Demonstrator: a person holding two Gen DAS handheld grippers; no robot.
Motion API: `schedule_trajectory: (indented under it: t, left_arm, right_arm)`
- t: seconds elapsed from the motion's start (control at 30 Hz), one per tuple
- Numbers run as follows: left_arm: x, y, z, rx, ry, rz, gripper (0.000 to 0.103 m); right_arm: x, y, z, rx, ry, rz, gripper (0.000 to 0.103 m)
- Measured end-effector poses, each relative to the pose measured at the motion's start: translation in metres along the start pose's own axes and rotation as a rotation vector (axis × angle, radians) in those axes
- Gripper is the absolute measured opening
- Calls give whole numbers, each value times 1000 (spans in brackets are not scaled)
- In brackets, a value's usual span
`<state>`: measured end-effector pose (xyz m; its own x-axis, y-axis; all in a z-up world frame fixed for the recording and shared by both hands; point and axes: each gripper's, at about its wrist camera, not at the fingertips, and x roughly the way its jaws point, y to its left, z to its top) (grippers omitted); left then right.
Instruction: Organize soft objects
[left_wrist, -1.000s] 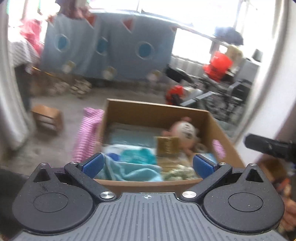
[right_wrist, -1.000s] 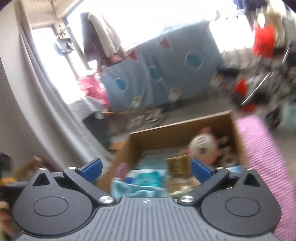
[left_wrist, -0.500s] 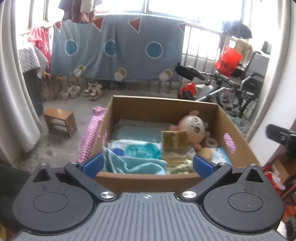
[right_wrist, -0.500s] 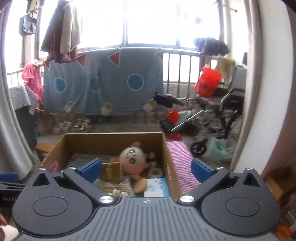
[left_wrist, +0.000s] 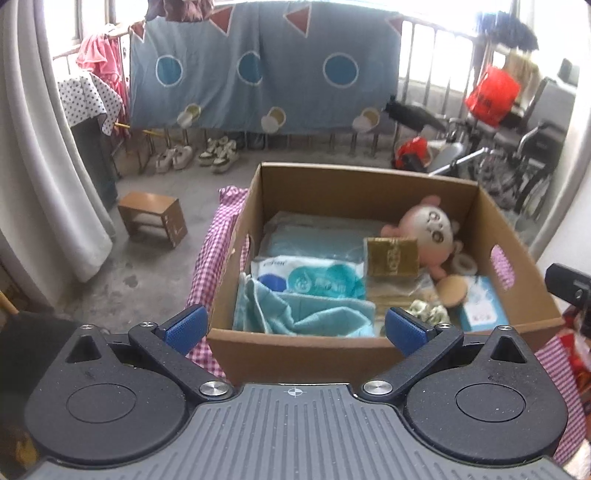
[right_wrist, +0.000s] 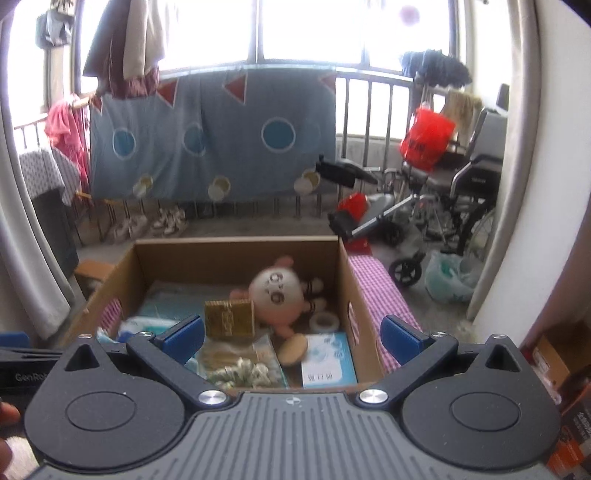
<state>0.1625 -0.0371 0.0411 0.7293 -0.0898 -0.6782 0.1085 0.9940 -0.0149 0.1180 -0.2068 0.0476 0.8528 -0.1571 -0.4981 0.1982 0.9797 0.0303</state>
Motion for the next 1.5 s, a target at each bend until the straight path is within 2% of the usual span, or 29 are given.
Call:
schedule_trajectory:
  t: [0.33, 0.67, 1.03, 1.5]
  left_arm:
    - [9, -6, 5, 12, 67, 17, 103]
    - [14, -11, 4, 24, 103, 19, 103]
    - [15, -17, 4, 19, 109, 25, 103]
    - [16, -22, 3, 29, 113, 26, 103]
  right_arm:
    - [30, 7, -14, 2, 123, 79, 103]
    - [45, 9, -17, 25, 194, 116, 103]
    - [54, 2, -21, 14, 229, 110, 103]
    - [53, -2, -22, 0, 227, 97, 103]
